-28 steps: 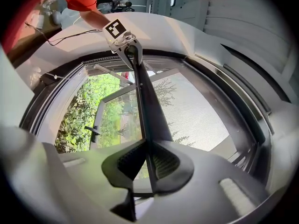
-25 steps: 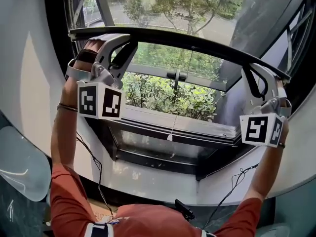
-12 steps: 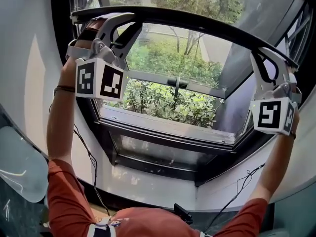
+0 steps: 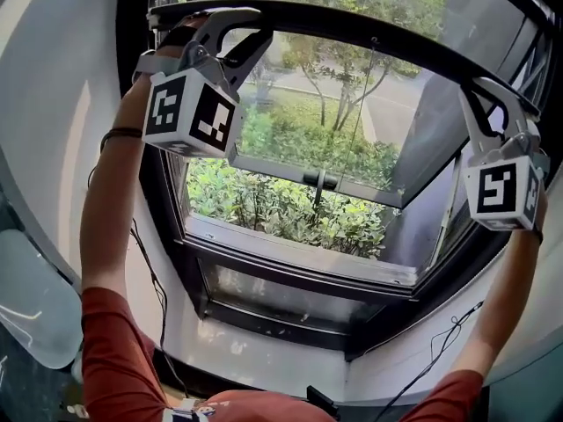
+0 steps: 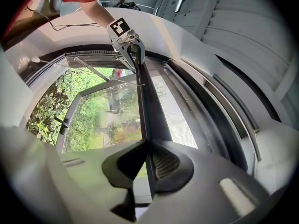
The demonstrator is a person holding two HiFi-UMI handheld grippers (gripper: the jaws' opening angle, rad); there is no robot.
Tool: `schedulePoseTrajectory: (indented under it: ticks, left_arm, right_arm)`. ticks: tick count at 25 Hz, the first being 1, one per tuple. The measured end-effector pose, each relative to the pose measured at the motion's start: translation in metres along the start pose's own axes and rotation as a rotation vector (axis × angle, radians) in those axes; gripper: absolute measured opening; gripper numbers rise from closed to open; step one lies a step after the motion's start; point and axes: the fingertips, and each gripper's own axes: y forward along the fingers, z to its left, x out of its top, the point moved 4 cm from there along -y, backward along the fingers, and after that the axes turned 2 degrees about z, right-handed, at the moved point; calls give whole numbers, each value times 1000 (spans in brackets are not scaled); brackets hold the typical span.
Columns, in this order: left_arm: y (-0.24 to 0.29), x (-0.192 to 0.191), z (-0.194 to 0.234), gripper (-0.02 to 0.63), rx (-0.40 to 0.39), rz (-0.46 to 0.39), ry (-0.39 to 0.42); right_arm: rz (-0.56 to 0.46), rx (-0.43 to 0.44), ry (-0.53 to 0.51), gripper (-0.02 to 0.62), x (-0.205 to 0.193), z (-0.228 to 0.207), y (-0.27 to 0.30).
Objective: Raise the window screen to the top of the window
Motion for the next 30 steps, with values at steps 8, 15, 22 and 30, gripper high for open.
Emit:
schedulePoseTrajectory:
  ticks: [8,15,22,30]
  left_arm:
    - [26,5,51,65,80,31,34]
    - [42,10,84,40,180,67,100]
    - [53,7,110,40,213,114,119]
    - [74,13,149,41,265,123,114]
  right_arm:
    - [47,-81,-86,32,5,-51,22]
    - [80,-136,-110,31,9,-85,34]
    - [107,-153,-152,29,11,-110,50]
    - [137,-180,-139,31,13,-150,64]
